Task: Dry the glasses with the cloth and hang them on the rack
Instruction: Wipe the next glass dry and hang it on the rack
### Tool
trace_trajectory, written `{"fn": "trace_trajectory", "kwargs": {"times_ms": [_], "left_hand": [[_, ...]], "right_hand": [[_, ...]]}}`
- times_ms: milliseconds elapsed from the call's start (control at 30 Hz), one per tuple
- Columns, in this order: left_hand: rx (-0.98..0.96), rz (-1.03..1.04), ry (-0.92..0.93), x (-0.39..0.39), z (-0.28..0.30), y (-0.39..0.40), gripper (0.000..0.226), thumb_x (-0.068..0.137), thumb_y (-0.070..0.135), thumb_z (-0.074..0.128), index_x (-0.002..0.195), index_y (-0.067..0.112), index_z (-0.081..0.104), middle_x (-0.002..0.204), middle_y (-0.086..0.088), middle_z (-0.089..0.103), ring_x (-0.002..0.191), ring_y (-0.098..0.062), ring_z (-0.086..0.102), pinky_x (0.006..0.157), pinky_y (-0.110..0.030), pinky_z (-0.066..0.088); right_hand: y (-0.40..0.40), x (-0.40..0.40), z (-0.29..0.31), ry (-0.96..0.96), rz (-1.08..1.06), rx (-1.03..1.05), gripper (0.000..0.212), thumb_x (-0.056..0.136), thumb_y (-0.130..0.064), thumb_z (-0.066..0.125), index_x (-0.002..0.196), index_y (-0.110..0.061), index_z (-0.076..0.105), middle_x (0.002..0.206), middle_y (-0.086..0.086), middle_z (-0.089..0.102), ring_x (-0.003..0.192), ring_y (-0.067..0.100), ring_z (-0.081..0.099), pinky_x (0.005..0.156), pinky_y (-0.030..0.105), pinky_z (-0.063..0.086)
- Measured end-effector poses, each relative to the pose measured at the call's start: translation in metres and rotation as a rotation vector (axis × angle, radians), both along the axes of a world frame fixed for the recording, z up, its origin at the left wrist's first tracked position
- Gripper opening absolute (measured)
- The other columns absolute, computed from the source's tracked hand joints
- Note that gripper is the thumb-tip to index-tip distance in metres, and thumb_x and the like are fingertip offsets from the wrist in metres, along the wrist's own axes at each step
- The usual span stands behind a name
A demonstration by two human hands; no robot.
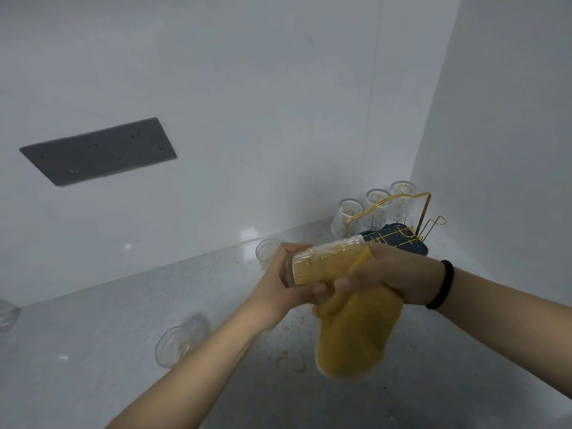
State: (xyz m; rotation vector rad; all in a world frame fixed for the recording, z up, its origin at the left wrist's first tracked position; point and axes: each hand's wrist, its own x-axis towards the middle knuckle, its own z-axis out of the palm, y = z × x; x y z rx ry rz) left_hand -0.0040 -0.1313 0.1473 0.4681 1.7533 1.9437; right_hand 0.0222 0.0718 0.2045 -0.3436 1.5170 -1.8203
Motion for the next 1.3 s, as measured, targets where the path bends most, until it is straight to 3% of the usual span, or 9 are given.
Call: {"fn": "trace_trajectory", "kwargs": {"times_ms": [133, 233, 367, 500, 733, 867, 1000, 1200, 1300], "left_hand": [[0.199, -0.117, -0.334, 0.001, 0.006, 0.000, 0.081, 0.042, 0.040, 0.098, 0.111, 0.011, 0.066, 0.098, -0.013, 0.073, 0.081, -0.028, 0.071, 0.066, -0.040, 0.061], [0.133, -0.205, -0.452, -0.002, 0.014, 0.001, 0.068, 0.036, 0.045, 0.098, 0.090, 0.009, 0.078, 0.080, -0.016, 0.074, 0.063, -0.025, 0.072, 0.056, -0.036, 0.060], [0.060, -0.119, -0.354, -0.004, 0.018, 0.005, 0.096, 0.045, 0.048, 0.095, 0.126, 0.012, 0.057, 0.112, -0.017, 0.069, 0.088, -0.027, 0.073, 0.076, -0.042, 0.061], [-0.046, 0.049, -0.044, 0.002, 0.009, 0.011, 0.077, 0.053, 0.034, 0.086, 0.122, 0.025, 0.054, 0.114, -0.004, 0.066, 0.102, -0.023, 0.068, 0.082, -0.040, 0.059], [0.040, -0.127, -0.597, -0.003, 0.024, 0.009, 0.041, 0.081, 0.044, 0.066, 0.103, 0.010, 0.074, 0.107, -0.017, 0.071, 0.087, -0.028, 0.069, 0.075, -0.039, 0.058], [-0.006, -0.152, -0.369, -0.008, 0.019, 0.003, 0.073, 0.068, 0.051, 0.081, 0.128, 0.018, 0.056, 0.125, -0.012, 0.066, 0.107, -0.028, 0.067, 0.091, -0.047, 0.056], [-0.134, 0.003, 0.007, -0.002, 0.014, 0.003, 0.066, 0.066, 0.019, 0.085, 0.125, 0.021, 0.055, 0.117, -0.008, 0.067, 0.098, -0.017, 0.070, 0.081, -0.033, 0.058], [0.118, -0.095, -0.453, -0.004, 0.024, 0.001, 0.061, 0.060, 0.032, 0.080, 0.113, 0.006, 0.064, 0.105, -0.015, 0.072, 0.086, -0.026, 0.072, 0.075, -0.040, 0.060], [0.082, -0.168, -0.516, -0.005, 0.024, -0.005, 0.063, 0.057, 0.038, 0.091, 0.109, 0.009, 0.071, 0.109, -0.018, 0.072, 0.090, -0.030, 0.071, 0.080, -0.045, 0.059]], "right_hand": [[-0.004, 0.006, 0.013, 0.558, 0.158, 0.491, 0.045, 0.080, -0.018, 0.070, 0.117, -0.033, 0.049, 0.117, -0.008, 0.057, 0.098, -0.007, 0.055, 0.090, 0.005, 0.041], [-0.003, 0.004, 0.009, 0.761, 0.265, 0.685, 0.052, 0.085, -0.033, 0.061, 0.132, -0.021, 0.044, 0.133, -0.002, 0.048, 0.107, -0.005, 0.040, 0.091, -0.007, 0.022], [0.008, -0.004, 0.005, 0.432, 0.038, 0.507, 0.045, 0.077, -0.019, 0.070, 0.119, -0.013, 0.056, 0.114, 0.011, 0.066, 0.100, 0.022, 0.065, 0.087, 0.021, 0.052], [0.014, -0.004, 0.002, 0.164, -0.084, 0.253, 0.047, 0.072, -0.011, 0.071, 0.117, -0.005, 0.057, 0.117, 0.021, 0.063, 0.104, 0.035, 0.064, 0.090, 0.045, 0.053], [0.003, 0.006, 0.012, 0.531, 0.038, 0.584, 0.042, 0.080, -0.021, 0.071, 0.108, -0.041, 0.047, 0.107, -0.018, 0.060, 0.091, -0.013, 0.058, 0.080, 0.004, 0.045], [0.005, 0.001, 0.008, 0.439, -0.064, 0.455, 0.031, 0.079, -0.013, 0.071, 0.107, -0.022, 0.061, 0.106, 0.002, 0.069, 0.096, 0.011, 0.067, 0.084, 0.021, 0.053], [0.009, -0.001, 0.008, 0.124, -0.142, 0.160, 0.033, 0.076, -0.003, 0.064, 0.109, -0.004, 0.063, 0.108, 0.017, 0.069, 0.099, 0.033, 0.067, 0.084, 0.041, 0.056], [-0.003, 0.011, 0.019, 0.497, -0.010, 0.492, 0.044, 0.078, -0.012, 0.071, 0.104, -0.039, 0.049, 0.102, -0.022, 0.059, 0.089, -0.016, 0.058, 0.077, 0.003, 0.045], [-0.006, 0.011, 0.018, 0.576, 0.116, 0.622, 0.048, 0.080, -0.021, 0.070, 0.108, -0.044, 0.040, 0.104, -0.027, 0.051, 0.089, -0.015, 0.053, 0.076, -0.003, 0.040]]}}
